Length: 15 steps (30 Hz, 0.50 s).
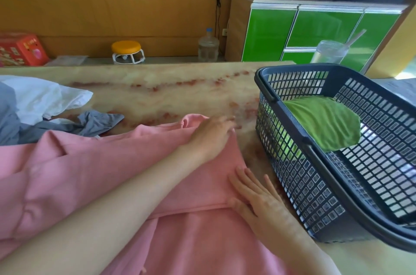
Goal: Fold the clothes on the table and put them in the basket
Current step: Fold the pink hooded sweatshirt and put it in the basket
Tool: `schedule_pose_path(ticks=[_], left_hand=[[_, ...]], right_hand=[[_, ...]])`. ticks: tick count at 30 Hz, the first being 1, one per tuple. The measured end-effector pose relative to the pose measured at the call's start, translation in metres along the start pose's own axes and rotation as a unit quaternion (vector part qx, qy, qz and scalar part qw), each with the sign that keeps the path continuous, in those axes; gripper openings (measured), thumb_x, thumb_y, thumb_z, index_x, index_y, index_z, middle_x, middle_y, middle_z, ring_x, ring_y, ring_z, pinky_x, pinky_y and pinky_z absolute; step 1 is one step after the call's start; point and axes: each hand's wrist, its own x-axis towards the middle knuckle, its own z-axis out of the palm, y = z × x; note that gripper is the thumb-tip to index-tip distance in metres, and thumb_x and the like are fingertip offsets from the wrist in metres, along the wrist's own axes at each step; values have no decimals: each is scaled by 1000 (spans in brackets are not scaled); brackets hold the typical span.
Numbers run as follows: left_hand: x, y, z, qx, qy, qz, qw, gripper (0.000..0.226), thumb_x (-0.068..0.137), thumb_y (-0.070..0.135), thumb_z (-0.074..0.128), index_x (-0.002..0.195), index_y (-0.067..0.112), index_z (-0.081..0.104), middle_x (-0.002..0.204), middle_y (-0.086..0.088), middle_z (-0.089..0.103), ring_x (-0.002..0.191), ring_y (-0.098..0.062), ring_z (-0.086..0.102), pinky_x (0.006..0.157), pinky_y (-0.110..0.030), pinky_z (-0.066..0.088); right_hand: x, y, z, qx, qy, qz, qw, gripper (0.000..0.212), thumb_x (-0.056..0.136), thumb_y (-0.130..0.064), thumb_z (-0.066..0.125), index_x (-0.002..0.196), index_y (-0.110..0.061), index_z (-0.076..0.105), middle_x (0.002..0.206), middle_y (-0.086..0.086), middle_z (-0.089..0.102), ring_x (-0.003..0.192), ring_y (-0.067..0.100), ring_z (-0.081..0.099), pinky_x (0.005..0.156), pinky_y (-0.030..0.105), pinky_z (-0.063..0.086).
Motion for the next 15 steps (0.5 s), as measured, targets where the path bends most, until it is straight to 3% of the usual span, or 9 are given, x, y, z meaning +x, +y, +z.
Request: schedule_pose_path(ticks=[2,4,6,8,10,12,13,15], left_hand=[[-20,-9,14,72,-93,30,993,40,101,26,37,140,20,41,151,-2,30,138,-25,30,113,-42,24],[-32,-22,28,113,-170,-25,979,51,102,42,25,151,32,13,160,3,0,147,-18,1,119,-40,3],[-32,-27,36,124,-165,-51,977,54,100,48,19,150,39,1,159,7,-11,146,-15,-13,118,-37,-7],[-30,-23,38,130,-166,-52,976,54,100,49,18,150,39,-1,159,6,-13,145,-16,-15,118,-38,-9],[-31,-21,35,128,-159,-58,977,54,101,47,19,150,36,2,159,5,-11,146,-17,-13,118,-40,-8],[-42,-20,25,122,-138,-80,980,54,101,42,25,151,30,7,159,2,-10,146,-16,-13,118,-41,-7],[-51,-18,19,107,-126,-90,982,55,102,37,29,151,28,7,159,1,-11,146,-16,-13,117,-40,-6],[-78,-16,4,82,-101,-99,987,60,100,29,37,151,28,5,157,5,-15,145,-13,-16,117,-37,-5]], right_hand=[[-1,0,1,-2,4,13,1000,105,59,-84,-28,148,-35,0,149,-25,-14,139,-4,-21,110,18,-23],[-3,-1,4,-53,-4,8,999,94,77,-78,-16,150,-28,16,156,-13,7,146,11,3,115,25,-7],[-3,-1,8,-105,-24,34,994,73,96,-61,3,142,-21,44,146,-1,43,134,19,41,109,32,13],[-3,-1,13,-119,-31,48,991,68,99,-55,7,137,-20,51,139,-1,52,126,18,51,107,33,16],[-3,-7,7,-112,-45,54,991,77,94,-63,-2,145,-22,39,148,-3,39,134,17,42,110,31,9],[0,-3,8,-108,-16,27,994,99,70,-77,-28,151,-29,5,156,-12,1,146,10,6,114,26,-10],[0,-3,7,-101,-40,41,993,109,55,-79,-37,149,-32,-8,152,-17,-13,145,6,-8,113,25,-16],[1,-4,4,-100,-61,49,992,120,43,-79,-43,149,-34,-10,150,-19,-18,143,4,-15,113,27,-16]])
